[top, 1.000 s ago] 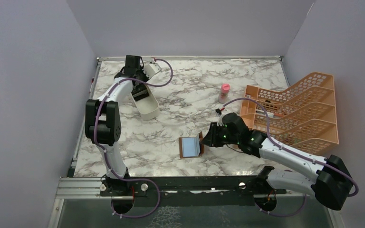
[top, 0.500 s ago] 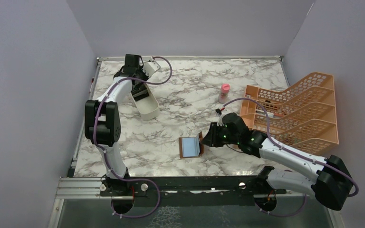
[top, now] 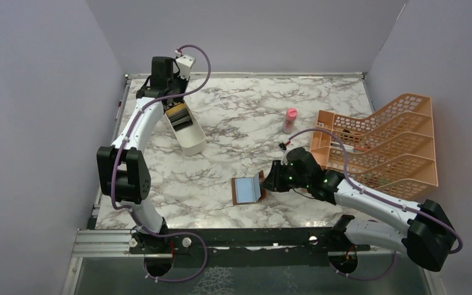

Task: Put the credit cards into the card holder
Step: Adjust the credit card in the storage box.

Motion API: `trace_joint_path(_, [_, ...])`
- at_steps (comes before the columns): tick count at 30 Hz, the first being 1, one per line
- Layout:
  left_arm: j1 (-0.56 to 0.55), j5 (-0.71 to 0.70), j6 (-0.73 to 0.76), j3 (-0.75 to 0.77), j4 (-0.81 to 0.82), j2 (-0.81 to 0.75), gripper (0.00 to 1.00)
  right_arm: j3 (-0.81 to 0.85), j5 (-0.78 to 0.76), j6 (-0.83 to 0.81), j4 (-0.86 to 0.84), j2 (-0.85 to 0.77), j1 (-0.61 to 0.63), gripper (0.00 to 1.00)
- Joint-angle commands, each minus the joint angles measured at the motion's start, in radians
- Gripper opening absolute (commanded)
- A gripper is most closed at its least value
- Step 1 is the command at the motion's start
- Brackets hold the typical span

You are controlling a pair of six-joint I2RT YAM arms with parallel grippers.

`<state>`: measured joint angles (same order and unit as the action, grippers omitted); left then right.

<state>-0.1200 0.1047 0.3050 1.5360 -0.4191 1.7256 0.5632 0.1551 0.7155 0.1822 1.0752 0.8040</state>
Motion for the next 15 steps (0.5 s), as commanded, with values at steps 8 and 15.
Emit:
trace_joint_path(8, [-0.001,-0.086,-0.144,0.107,-0.280,0.101,0.01,-0.016,-0.001,0.012,0.013,-0.048,0.004,0.25])
trace_joint_path(15, [0.000,-0.158,0.145,0.189,-0.288,0.187,0.00,-0.012,0.006,0.003,0.018,-0.045,0.004,0.25])
